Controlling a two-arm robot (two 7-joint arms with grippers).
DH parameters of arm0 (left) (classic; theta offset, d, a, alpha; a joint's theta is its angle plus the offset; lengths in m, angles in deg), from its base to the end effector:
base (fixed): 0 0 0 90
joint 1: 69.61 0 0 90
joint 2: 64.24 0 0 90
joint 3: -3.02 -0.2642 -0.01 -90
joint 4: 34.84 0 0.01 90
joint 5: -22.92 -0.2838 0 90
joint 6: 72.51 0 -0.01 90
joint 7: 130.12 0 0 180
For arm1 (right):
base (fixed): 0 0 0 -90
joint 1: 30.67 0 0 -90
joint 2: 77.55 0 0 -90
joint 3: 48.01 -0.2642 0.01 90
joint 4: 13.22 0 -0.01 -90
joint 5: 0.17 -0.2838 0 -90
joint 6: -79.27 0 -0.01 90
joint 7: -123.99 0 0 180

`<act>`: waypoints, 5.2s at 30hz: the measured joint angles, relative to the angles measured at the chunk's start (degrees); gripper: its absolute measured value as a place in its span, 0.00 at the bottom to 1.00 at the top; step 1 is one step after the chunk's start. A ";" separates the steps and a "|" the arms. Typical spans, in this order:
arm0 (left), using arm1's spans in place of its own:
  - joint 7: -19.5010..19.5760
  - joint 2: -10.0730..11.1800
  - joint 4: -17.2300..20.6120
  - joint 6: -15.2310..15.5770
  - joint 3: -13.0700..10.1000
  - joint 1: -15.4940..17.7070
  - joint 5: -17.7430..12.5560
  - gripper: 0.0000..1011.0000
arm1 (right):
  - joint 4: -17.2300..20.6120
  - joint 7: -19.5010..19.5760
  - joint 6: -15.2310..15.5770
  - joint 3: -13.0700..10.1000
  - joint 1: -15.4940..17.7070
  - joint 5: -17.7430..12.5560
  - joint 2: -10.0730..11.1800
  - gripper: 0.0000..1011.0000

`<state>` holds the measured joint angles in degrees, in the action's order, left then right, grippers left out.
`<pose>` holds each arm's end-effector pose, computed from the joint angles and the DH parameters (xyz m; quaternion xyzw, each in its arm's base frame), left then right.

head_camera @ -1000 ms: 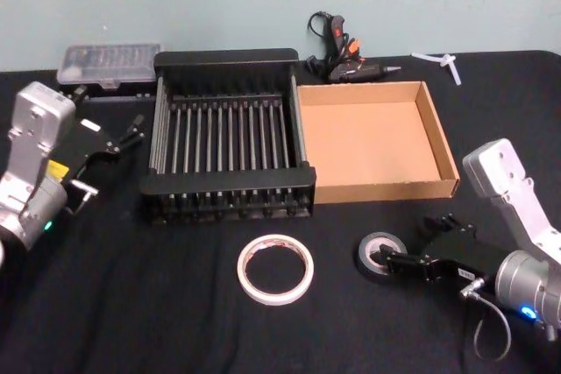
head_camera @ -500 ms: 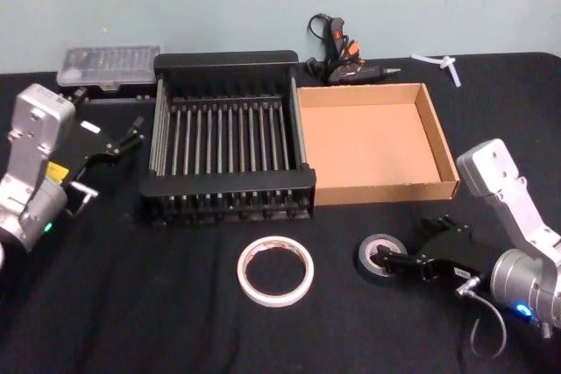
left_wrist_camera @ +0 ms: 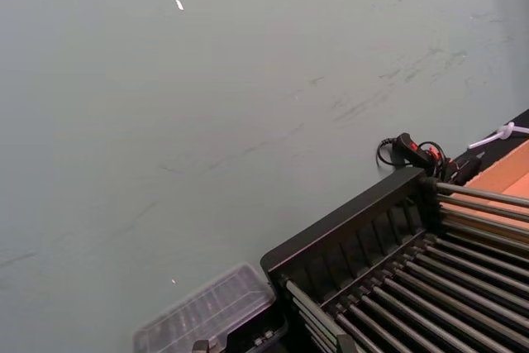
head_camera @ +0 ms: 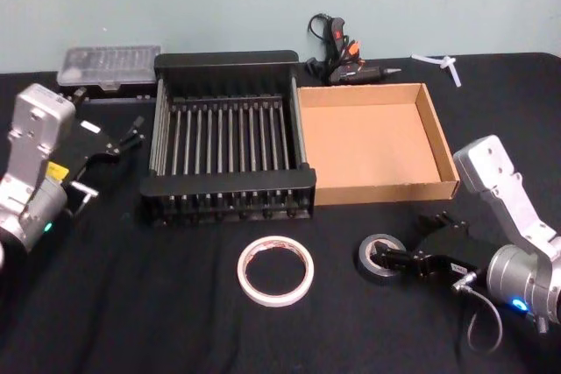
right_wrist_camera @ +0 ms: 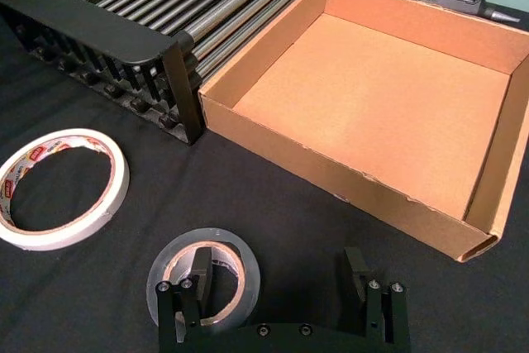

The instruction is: Pick up the white tape and place it into the black box , Pick up the silver tape and place it into the brown box.

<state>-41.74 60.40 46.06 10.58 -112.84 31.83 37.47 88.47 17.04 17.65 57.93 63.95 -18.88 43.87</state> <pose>0.3303 0.0746 -0.2766 0.1414 -0.1325 0.5800 0.7913 0.2680 -0.0428 -0.2530 -0.2494 0.1226 -0.4491 0.8492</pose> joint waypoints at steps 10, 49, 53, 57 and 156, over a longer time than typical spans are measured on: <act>0.00 0.00 0.00 0.00 0.00 0.00 0.00 0.99 | -0.46 -0.52 0.26 -0.06 -0.31 0.66 -0.60 0.99; 0.00 0.00 0.00 0.00 0.00 0.00 0.00 0.99 | -0.47 -0.69 0.55 0.01 -0.24 1.15 -0.78 0.56; 0.00 0.00 0.00 0.00 0.00 0.00 0.00 0.99 | -0.47 -0.68 0.53 0.01 -0.24 1.12 -0.78 0.38; 0.00 0.00 0.00 0.00 0.00 0.00 0.00 0.99 | -0.47 -0.68 0.51 0.01 -0.24 1.10 -0.78 0.25; 0.00 0.00 0.00 0.00 0.00 0.00 0.00 0.99 | -27.40 -1.85 -11.55 1.75 -25.33 12.89 -12.58 0.16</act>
<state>-41.74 60.40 46.06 10.58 -112.84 31.83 37.47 61.06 15.19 6.10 59.68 38.61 -5.99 31.30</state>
